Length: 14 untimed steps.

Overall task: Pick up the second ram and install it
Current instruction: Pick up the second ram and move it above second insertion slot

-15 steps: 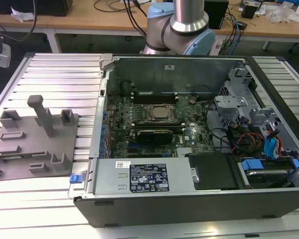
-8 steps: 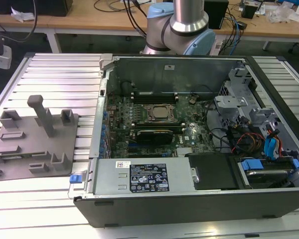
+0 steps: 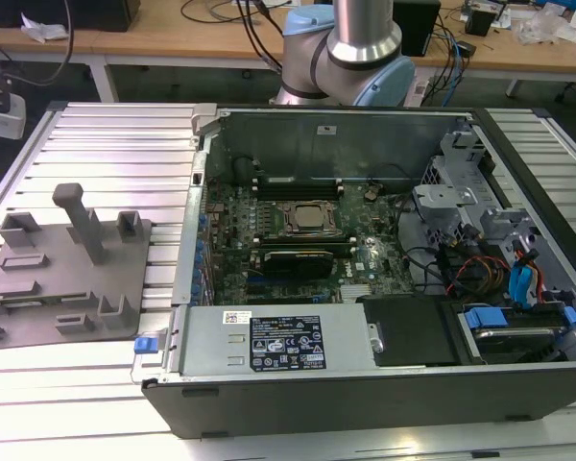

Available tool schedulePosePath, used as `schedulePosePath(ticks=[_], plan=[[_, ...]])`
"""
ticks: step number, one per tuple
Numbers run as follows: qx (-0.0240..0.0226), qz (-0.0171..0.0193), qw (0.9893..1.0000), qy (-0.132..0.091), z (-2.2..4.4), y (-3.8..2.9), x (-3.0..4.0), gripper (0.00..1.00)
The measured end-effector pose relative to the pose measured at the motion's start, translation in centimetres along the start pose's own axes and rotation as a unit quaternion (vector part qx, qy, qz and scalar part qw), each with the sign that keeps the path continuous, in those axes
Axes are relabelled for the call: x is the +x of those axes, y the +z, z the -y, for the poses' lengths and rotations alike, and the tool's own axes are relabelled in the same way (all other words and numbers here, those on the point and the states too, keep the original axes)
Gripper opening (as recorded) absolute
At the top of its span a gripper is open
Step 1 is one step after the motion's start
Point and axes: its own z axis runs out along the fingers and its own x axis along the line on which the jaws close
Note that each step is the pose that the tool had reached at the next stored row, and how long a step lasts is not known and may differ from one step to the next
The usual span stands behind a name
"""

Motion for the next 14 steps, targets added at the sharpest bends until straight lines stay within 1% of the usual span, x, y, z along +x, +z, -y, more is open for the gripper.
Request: schedulePosePath(ticks=[14], plan=[[0.0000,0.0000,1.0000,0.000,0.05,1.37,0.02,0.30]])
